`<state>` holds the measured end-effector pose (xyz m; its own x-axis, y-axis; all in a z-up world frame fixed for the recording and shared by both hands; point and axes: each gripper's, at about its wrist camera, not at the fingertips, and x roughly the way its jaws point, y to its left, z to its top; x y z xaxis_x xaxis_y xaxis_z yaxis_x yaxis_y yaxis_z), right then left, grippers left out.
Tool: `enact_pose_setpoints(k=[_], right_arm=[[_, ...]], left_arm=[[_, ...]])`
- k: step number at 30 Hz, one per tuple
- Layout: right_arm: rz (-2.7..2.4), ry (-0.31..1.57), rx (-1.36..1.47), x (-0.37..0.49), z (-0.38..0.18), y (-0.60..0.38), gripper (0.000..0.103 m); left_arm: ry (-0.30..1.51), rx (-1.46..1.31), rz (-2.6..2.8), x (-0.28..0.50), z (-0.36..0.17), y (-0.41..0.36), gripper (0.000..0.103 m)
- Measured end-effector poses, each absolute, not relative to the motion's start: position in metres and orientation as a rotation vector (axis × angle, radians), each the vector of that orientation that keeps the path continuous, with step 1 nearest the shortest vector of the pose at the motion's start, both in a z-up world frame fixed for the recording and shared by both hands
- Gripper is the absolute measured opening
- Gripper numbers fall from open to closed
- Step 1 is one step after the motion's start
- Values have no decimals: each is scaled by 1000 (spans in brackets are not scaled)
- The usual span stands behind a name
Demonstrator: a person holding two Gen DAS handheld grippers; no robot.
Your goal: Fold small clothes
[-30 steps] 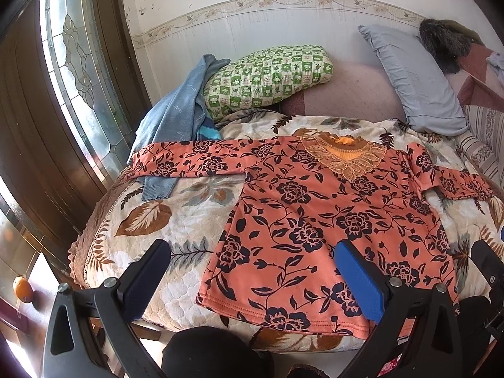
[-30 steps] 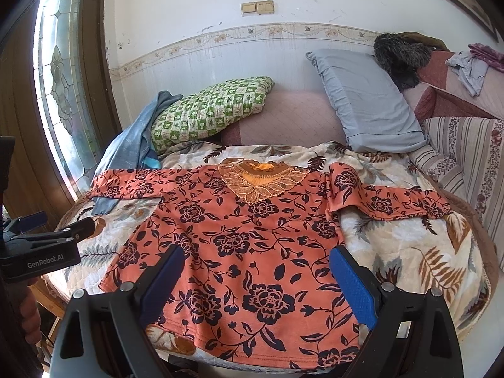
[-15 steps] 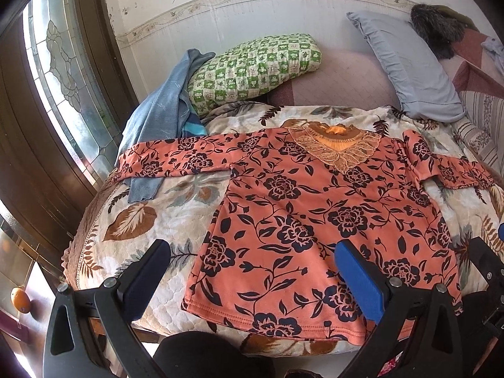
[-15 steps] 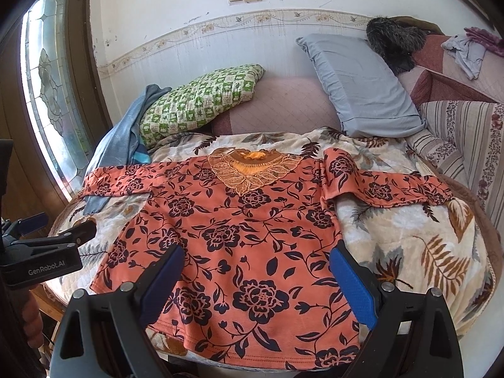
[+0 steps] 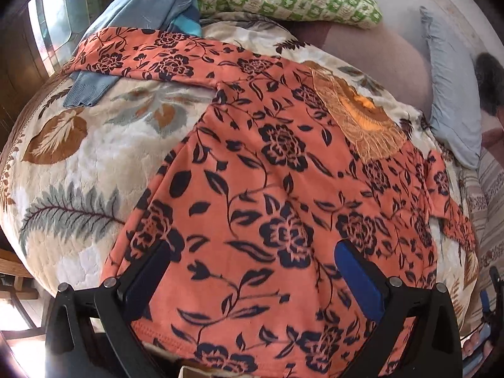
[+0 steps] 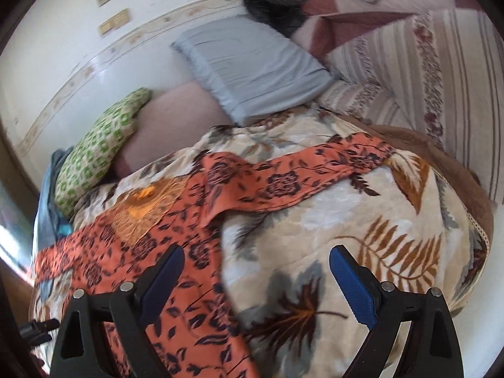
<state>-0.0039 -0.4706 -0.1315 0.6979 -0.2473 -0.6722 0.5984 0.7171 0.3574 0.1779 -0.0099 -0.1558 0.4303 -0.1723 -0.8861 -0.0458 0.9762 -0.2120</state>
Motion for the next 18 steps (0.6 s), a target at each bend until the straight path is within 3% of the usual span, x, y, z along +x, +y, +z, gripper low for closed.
enact_pose_setpoints(k=[6,10,13,16,18], right_arm=[[-579,600,929,37,-180,-591,88],[-611,593,1162,69,-219,-641,67],[-699,561,1343,69,-249,-660,63],[-724,503,1305,75,-251,-664,63],[-715,483,1264,86,-248,-669,51]], left_arm=[[967,-109,46,252,-147,-52,103],[913,33,75,272,-162,-79,103],[884,120,75,274,-177,-85,103],[907,132,78,284,-186,-85,103],[912,125,66,287,-188,-85,103]])
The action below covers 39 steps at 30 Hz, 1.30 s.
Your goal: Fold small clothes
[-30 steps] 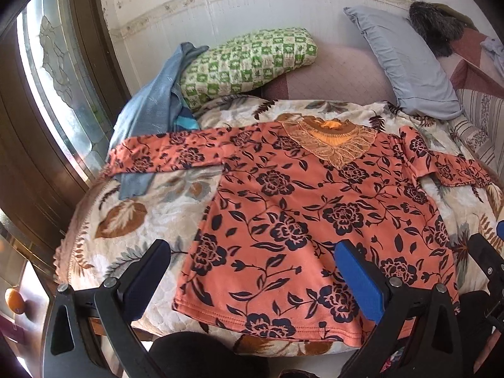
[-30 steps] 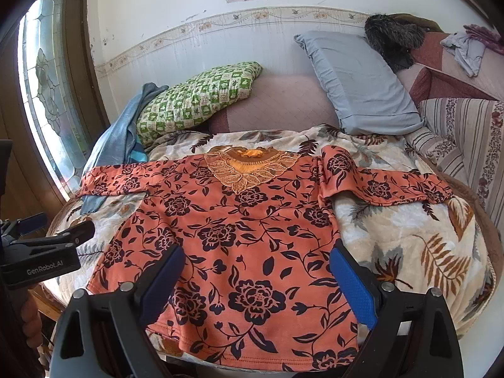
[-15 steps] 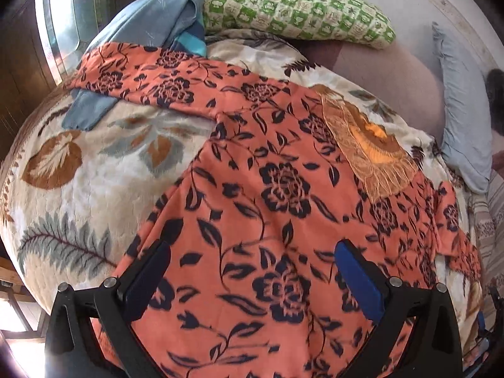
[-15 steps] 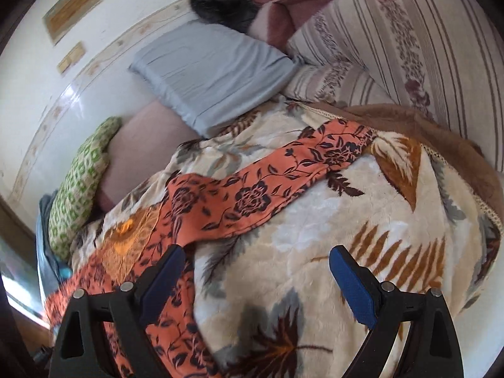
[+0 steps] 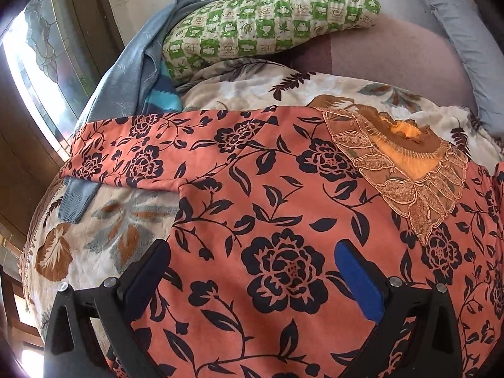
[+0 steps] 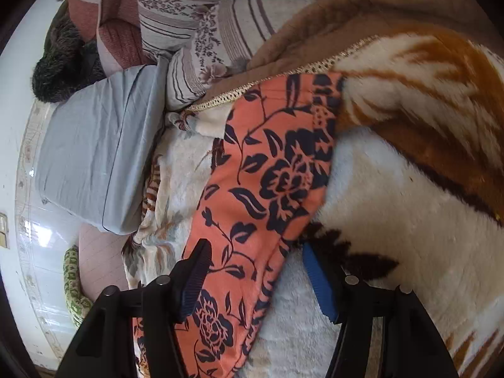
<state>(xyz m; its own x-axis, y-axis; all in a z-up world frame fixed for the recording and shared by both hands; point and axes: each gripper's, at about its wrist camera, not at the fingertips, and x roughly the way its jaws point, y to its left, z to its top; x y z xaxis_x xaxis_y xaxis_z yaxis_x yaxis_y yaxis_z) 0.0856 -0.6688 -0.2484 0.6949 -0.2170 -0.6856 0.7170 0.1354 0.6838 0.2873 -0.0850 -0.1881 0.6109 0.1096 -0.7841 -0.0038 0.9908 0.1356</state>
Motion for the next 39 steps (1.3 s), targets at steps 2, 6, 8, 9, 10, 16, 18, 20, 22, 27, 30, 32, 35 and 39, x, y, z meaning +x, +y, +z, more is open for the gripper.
enact_pose_setpoints(k=[2,6,8,9,10,16,18,20,22,27,30,32,35,39], right_arm=[[-742,502,1240,95,-253,-673,12],[-771,443,1253,92,-259,-673,6],[-733,391,1224,90,-242,-670,5],[-699,355,1216,90,-232,-667,5],[-653,313,1218,89,-220,-663,5],[-327,225,1142,123,-141,-599,5],[-205,262,1107,153,-121,-563,5],[-100,313,1068,188,-106,-519,6],[-1,373,1034,225,-98,-471,6],[79,618,848,313,-119,-337,8],[93,850,653,354,-168,-258,10],[110,1024,438,374,-204,-200,11],[53,1035,-84,372,-231,-126,13],[103,932,-546,345,-238,-78,19]], left_arm=[[920,132,46,289,-189,-87,103],[907,132,25,289,-185,-89,103],[891,125,31,289,-180,-87,103],[882,122,37,290,-178,-85,103],[874,118,44,290,-176,-83,103],[805,114,124,297,-160,-61,103],[780,109,177,300,-154,-45,103],[769,93,232,304,-150,-26,103],[768,64,279,307,-148,-6,103],[779,-16,364,315,-146,39,103],[793,-17,396,321,-150,55,103],[812,-10,413,326,-153,62,103],[836,-20,413,330,-157,72,103],[847,-40,427,332,-158,80,103]])
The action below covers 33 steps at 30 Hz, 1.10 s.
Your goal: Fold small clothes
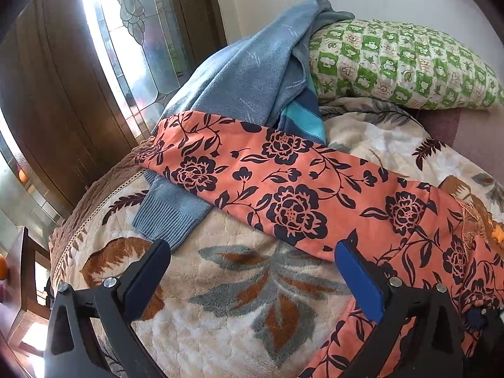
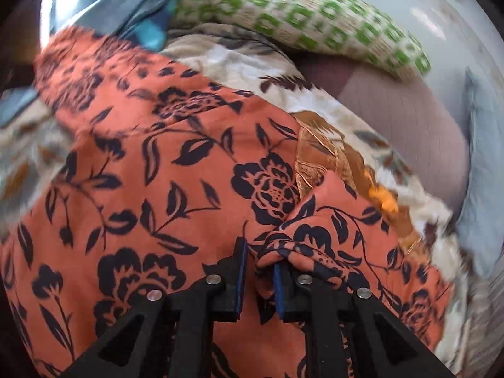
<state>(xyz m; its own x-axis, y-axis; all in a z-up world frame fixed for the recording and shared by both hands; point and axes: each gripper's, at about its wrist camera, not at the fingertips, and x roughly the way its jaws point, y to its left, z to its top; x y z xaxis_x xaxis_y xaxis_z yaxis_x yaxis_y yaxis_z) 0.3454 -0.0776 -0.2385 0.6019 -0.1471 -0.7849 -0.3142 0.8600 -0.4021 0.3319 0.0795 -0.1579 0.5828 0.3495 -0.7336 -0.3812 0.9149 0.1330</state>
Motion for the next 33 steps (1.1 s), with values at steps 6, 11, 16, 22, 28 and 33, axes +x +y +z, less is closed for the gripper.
enact_pose_setpoints(k=[6,11,16,22,28,33], right_arm=[[317,784,-587,316,-201,-77,24],[328,802,-675,315,-196,-84,73],[481,986,-163,313,-191,-158,73],[340,985,653,332,-218,-267,73],[331,956,1131,360,-235,-271,74],[634,837,1007,377,-149,-198,74]], left_arm=[[842,-78,433,330,-154,82,103],[848,-65,436,330,-154,82,103],[852,-114,429,330,-153,87,103],[843,-80,411,328,-151,80,103],[847,-112,416,327,-151,90,103],[842,-144,452,327,-149,106,103]])
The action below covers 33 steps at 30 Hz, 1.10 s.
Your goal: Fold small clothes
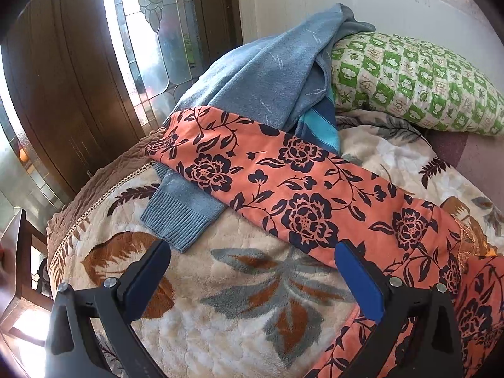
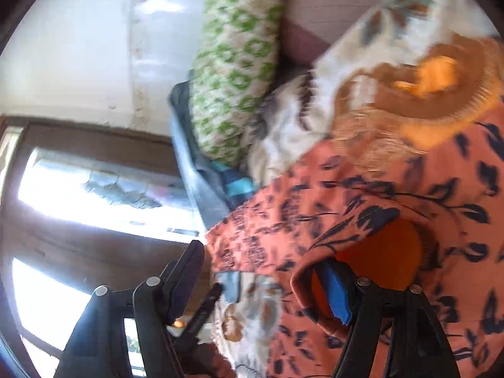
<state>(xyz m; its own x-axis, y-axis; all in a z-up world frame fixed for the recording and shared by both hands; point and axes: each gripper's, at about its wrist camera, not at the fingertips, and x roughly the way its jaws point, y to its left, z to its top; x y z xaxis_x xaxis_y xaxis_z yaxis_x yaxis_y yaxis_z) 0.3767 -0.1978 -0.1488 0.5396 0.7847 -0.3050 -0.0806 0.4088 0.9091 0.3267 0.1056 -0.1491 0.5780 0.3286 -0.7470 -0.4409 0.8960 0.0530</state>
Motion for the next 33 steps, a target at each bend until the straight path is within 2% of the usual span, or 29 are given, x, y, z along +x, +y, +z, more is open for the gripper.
enact_pose_setpoints(k=[3,5,8,12,15,17,21,25,29,33], right_arm=[[651,805,820,367,-118,-183,75],[564,858,739,362,-124,-192,76],[606,952,896,364,-154,-216,77],[597,930,963,370,-152,-222,77],[513,897,841,367,-130,-222,77],[361,956,760,370,-138,-234,77],[141,1082,921,375,-214,-282,77],[61,978,1156,362,-262,-313,67],[185,974,1288,370,-263,-298,63],[484,947,1285,386,-218,-234,63]], left_arm=[[833,-186,458,324,-148,113,103],[828,-194,449,323,-148,111,103],[836,-172,411,324,-148,95,103],[829,-98,390,325,-146,76,103],[815,-84,393,325,-143,75,103],[817,-99,394,326,-144,78,103],[838,-111,375,327,-148,77,103],[828,-88,371,325,-147,77,103],[836,-121,378,326,-147,86,103],[841,-137,392,325,-147,94,103]])
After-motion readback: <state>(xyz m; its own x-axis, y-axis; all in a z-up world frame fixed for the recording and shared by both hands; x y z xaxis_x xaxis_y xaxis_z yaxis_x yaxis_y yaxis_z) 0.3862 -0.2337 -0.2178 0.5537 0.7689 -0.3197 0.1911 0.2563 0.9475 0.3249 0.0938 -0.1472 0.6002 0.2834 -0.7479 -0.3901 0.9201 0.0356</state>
